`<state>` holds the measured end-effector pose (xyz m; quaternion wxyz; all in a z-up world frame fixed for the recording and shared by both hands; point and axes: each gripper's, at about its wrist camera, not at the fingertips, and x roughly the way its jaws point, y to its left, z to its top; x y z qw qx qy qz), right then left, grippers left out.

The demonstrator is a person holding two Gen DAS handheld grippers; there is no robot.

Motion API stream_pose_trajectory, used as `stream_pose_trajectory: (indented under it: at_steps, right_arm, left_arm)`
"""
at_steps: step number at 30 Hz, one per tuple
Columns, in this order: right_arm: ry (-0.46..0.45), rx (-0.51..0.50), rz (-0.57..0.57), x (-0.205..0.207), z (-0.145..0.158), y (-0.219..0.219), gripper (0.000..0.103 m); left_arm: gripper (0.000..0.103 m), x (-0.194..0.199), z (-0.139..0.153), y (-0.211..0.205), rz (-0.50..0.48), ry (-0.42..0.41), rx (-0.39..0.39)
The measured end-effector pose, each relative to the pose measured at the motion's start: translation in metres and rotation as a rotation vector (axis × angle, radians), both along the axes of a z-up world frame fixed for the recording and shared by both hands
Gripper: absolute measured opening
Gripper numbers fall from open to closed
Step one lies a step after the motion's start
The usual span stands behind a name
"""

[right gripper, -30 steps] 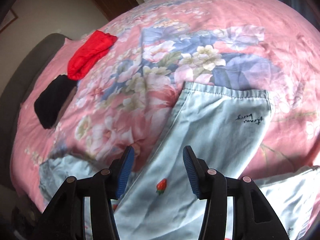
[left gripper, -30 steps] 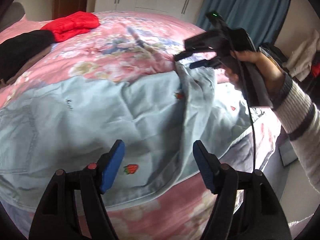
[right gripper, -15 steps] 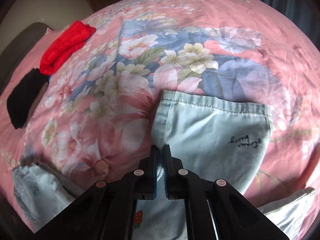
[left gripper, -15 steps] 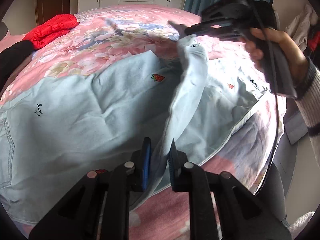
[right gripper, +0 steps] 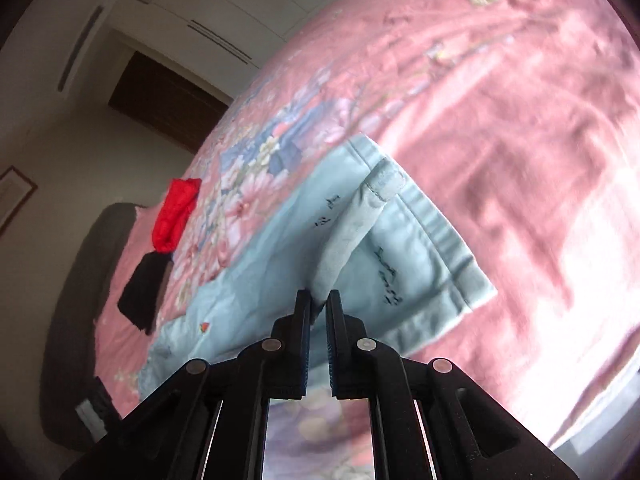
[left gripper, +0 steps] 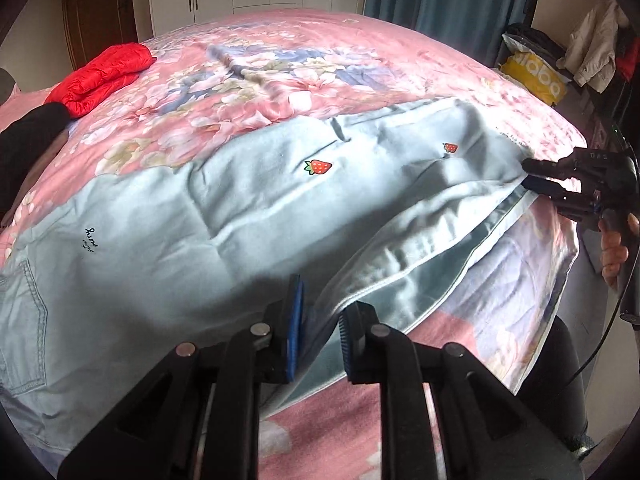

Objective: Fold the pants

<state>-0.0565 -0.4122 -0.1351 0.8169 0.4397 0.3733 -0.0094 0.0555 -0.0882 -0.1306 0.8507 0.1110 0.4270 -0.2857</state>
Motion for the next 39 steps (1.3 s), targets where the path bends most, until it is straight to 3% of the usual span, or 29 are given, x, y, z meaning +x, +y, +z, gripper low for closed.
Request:
stream_pose_trajectory:
  at_steps: [1, 3, 5, 7, 10, 12, 13, 17, 20, 23, 25, 26, 28, 30, 31, 34, 37, 39]
  right_arm:
    - [-0.014, 0.039, -0.022, -0.007, -0.005, -0.003, 0.013]
    - [-0.075, 0.114, -0.066, -0.014, -0.007, -0.009, 0.037]
    - [-0.124, 0.150, -0.113, -0.015, -0.003, -0.014, 0.052]
    - [-0.109, 0.127, -0.135, -0.007, 0.000, -0.018, 0.052]
    - [-0.086, 0.094, -0.132, 0.011, 0.002, -0.018, 0.048]
    - [-0.073, 0.031, -0.119, 0.020, 0.008, -0.012, 0.011]
    - [-0.082, 0.004, -0.116, 0.020, 0.013, -0.009, 0.007]
    - [-0.130, -0.068, -0.097, 0.006, 0.036, 0.001, 0.006]
    - [-0.056, -0.089, -0.113, -0.002, 0.022, -0.002, 0.006]
    - [0.039, -0.047, -0.106, -0.010, -0.010, -0.017, 0.006]
    - [0.052, -0.069, -0.116, -0.014, -0.007, -0.019, 0.006]
    - [0.058, -0.119, -0.137, -0.016, 0.000, -0.019, 0.007]
    - [0.059, -0.253, -0.179, -0.020, 0.020, -0.014, 0.014]
    - [0.025, -0.390, -0.216, -0.023, 0.040, -0.002, 0.031]
    - [-0.005, -0.452, -0.211, -0.023, 0.050, 0.007, 0.032]
    - [-0.095, -0.556, -0.033, -0.004, 0.066, 0.049, 0.032]
    - [-0.159, -0.557, 0.253, 0.029, 0.060, 0.110, 0.032]
    - [-0.180, -0.573, 0.387, 0.044, 0.054, 0.151, 0.029]
  left_arm:
    - [0.018, 0.000, -0.001, 0.000, 0.004, -0.002, 0.008]
    - [0.018, -0.001, -0.002, 0.000, 0.007, -0.012, 0.021]
    - [0.017, -0.002, -0.002, -0.001, 0.004, -0.020, 0.025]
    - [0.013, -0.005, 0.000, -0.002, -0.006, -0.036, 0.027]
    - [0.008, -0.010, 0.008, 0.000, -0.003, -0.076, 0.006]
    - [0.008, -0.012, 0.016, 0.006, 0.005, -0.097, -0.024]
    - [0.008, -0.014, 0.020, 0.007, -0.002, -0.109, -0.026]
    - [0.008, -0.023, 0.015, 0.005, -0.046, -0.125, 0.012]
    - [0.010, -0.022, -0.005, -0.001, -0.046, -0.091, 0.071]
    - [0.016, -0.026, -0.009, 0.003, -0.031, -0.089, 0.080]
    - [0.046, -0.029, -0.002, 0.012, 0.010, -0.103, 0.077]
    - [0.066, -0.031, 0.004, 0.019, 0.031, -0.110, 0.059]
    - [0.067, -0.038, 0.018, 0.037, 0.045, -0.110, -0.021]
    - [0.068, -0.043, 0.030, 0.058, 0.090, -0.120, -0.078]
    - [0.068, -0.043, 0.034, 0.069, 0.122, -0.123, -0.100]
    - [0.068, -0.035, 0.036, 0.101, 0.250, -0.123, -0.131]
    - [0.067, -0.026, 0.032, 0.138, 0.425, -0.108, -0.127]
    - [0.066, -0.027, 0.032, 0.172, 0.546, -0.081, -0.173]
